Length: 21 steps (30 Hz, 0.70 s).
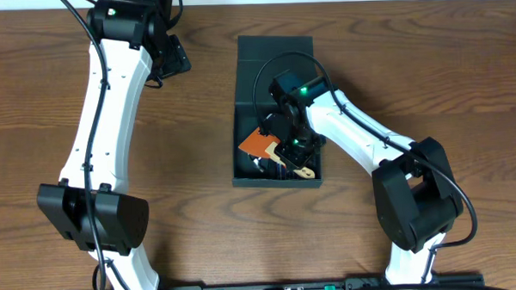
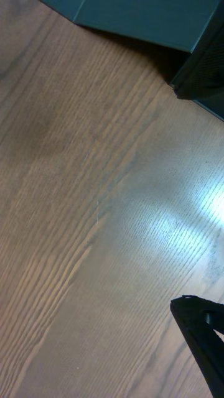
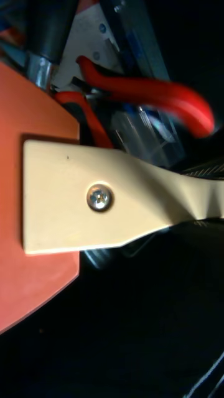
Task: Pack container
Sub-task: 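Lift the scraper and carry it left over the black box, then lower the scraper into the box and open the right gripper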
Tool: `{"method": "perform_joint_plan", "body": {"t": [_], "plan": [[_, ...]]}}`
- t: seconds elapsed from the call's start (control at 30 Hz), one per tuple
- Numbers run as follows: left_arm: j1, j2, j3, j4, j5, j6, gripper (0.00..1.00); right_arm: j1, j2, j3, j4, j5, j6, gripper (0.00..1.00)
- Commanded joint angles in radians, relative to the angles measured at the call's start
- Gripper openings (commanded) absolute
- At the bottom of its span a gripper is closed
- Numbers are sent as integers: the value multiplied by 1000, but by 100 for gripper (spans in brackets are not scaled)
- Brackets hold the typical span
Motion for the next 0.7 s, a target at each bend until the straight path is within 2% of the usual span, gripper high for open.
{"method": "perform_joint_plan", "body": {"t": [0.0, 0.03, 0.07, 0.1, 0.13, 0.2, 0.43, 0.57, 0.67], "plan": [[2, -8, 9, -3, -12, -13, 99, -8, -12, -14, -1, -9, -2, 39], [2, -8, 9, -3, -12, -13, 99, -8, -12, -14, 1, -9, -2, 52], [2, -8, 9, -3, -12, -13, 99, -8, -12, -14, 3, -9, -2, 71], [2, -8, 9, -3, -12, -13, 99, -9, -12, -14, 6, -9, -1, 84], [2, -8, 9, -3, -12, -13, 98, -10, -12, -14, 9, -9, -1, 91], [2, -8, 9, -3, -12, -13, 99, -10, -12, -14, 15, -9, -1, 98], [2, -8, 9, -3, -12, -13, 99, -18, -13, 108, -39, -9, 7, 99], [2, -8, 9, -3, -12, -13, 98, -50, -13, 309, -148, 10, 11, 99], [2, -8, 9, -3, -12, -13, 99, -90, -13, 507, -250, 92, 73, 99]]}}
